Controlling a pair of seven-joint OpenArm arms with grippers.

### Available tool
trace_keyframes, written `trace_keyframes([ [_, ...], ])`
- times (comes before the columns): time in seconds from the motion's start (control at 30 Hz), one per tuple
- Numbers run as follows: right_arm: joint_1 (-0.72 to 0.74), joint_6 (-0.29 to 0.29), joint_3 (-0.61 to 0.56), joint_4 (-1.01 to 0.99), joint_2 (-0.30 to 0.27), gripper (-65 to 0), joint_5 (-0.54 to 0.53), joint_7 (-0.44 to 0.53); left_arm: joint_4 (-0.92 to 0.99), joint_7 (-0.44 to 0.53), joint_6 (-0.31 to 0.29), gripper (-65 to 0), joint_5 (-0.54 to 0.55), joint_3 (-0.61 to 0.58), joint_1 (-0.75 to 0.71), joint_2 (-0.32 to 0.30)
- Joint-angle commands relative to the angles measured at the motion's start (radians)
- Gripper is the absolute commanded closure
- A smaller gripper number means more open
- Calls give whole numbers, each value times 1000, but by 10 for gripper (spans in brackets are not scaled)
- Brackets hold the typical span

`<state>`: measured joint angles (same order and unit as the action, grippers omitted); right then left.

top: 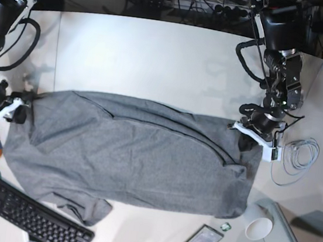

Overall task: Layout the t-shirt on the table in an organized manner, then fold the t-shirt properly
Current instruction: 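Pull the shirt edge apart with both grippers to stretch it, then release the shirt with the right gripper and regrasp a fold nearby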

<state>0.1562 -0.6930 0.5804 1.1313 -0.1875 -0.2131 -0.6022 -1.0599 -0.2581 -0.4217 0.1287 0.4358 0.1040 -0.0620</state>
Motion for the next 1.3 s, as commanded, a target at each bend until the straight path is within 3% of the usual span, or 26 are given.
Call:
trace_keyframes([
  [0.0, 18, -5, -7, 10, -23, -86, -10, 17, 11, 23, 10, 0, 10, -9, 30, -11],
  [0.07, 33, -5, -46, -13, -25, -15, -9, 17, 65, 24, 85, 0, 10, -33, 58, -19],
  [0.17, 75, -5, -73, -138, -68, -27, -9, 29, 145, 35, 168, 0, 10, -85, 86, -60],
  [0.27, 128, -5, -73, -319, -117, -27, -9, 109, 231, 119, 221, 0, 10, -119, 87, -100],
  [0.4, 158, -5, -73, -463, -177, -27, -9, 175, 307, 164, 240, 0, 10, -108, 79, -126],
  [0.5, 151, 37, -78, -475, -185, -26, -9, 175, 277, 165, 240, 0, 19, -82, 44, -132],
  [0.57, 141, 34, -73, -466, -183, -23, -15, 159, 221, 162, 240, 0, 19, -76, 26, -126],
  [0.67, 116, 5, -72, -343, -168, -23, -16, 126, 111, 158, 240, 0, 21, -74, -2, -115],
  [0.87, -30, -5, -83, 152, -46, -32, -16, -81, -112, 108, 241, 0, 21, -50, -68, -104],
  [0.93, -66, -5, -112, 275, 1, -69, -15, -190, -171, 81, 241, 0, 21, 4, -96, -103],
  [0.97, -83, -5, -141, 316, 16, -119, -15, -230, -196, 72, 241, 0, 21, 27, -112, -101],
  [1.1, -125, -5, -224, 339, 79, -306, -15, -252, -260, 69, 238, 0, 21, 102, -186, -85],
  [1.27, -116, -5, -279, 227, 101, -306, -15, -218, -267, 70, 237, 0, 21, 176, -261, -88],
])
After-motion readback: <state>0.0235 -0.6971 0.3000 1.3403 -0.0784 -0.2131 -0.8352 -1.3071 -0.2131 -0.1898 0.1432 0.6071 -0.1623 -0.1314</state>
